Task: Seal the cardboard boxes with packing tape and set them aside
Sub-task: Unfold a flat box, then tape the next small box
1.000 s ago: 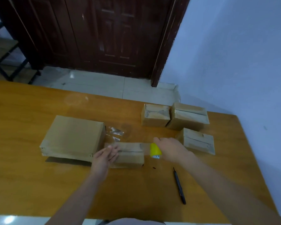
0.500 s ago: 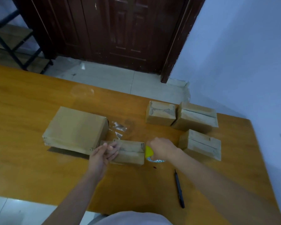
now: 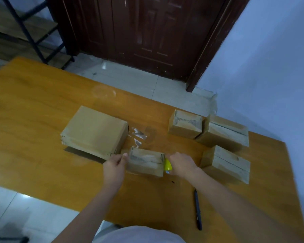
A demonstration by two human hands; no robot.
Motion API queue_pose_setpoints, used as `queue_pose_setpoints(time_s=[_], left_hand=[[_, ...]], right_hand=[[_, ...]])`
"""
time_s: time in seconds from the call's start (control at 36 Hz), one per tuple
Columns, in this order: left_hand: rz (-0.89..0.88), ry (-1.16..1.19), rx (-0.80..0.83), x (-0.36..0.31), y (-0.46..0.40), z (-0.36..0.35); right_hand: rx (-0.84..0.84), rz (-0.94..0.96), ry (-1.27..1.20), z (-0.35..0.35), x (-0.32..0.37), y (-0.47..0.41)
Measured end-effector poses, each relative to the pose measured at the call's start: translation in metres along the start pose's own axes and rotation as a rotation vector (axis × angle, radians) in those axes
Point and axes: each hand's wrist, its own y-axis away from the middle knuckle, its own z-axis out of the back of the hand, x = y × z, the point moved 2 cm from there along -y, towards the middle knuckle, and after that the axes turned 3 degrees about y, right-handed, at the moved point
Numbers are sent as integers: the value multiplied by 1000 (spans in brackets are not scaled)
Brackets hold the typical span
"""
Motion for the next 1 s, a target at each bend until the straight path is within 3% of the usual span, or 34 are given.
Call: queue_pose_setpoints(time_s=[0.42, 0.69, 1.0], left_hand=[[449, 206, 25, -2, -11, -1], [522, 296, 140, -11, -17, 3], [643, 285, 65, 12, -20, -5]], right_hand=[[13, -23, -65, -2, -3, 4], [18, -11, -60, 0, -5, 10], [26, 5, -71, 2, -3, 11]])
